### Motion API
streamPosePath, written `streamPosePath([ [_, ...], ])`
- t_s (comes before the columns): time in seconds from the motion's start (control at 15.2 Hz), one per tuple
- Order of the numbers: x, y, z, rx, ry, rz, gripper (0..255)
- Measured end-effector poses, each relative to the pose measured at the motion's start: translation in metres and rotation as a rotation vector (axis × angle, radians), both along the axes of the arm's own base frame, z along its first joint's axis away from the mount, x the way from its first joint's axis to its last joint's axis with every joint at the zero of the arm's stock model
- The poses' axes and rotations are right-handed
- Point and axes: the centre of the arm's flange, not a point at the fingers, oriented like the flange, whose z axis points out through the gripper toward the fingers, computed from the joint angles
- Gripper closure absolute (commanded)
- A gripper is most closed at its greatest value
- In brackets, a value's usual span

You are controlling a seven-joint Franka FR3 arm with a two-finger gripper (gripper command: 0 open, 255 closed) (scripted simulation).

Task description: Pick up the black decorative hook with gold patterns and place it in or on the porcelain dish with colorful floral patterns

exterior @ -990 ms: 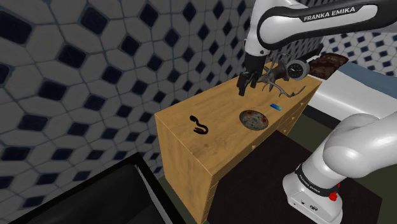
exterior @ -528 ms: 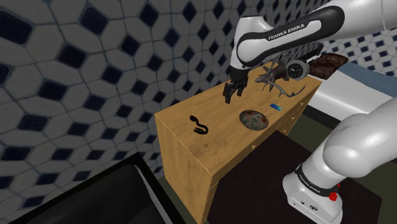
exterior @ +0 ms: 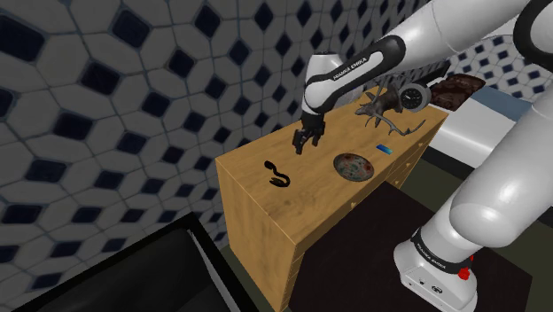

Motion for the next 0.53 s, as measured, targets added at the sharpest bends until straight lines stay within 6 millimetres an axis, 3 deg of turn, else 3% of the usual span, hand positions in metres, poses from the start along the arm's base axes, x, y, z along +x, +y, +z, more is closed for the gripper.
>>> streamPosePath([
  [0.53, 0.061, 0.001, -0.083, 0.033, 0.000, -0.026, 0],
])
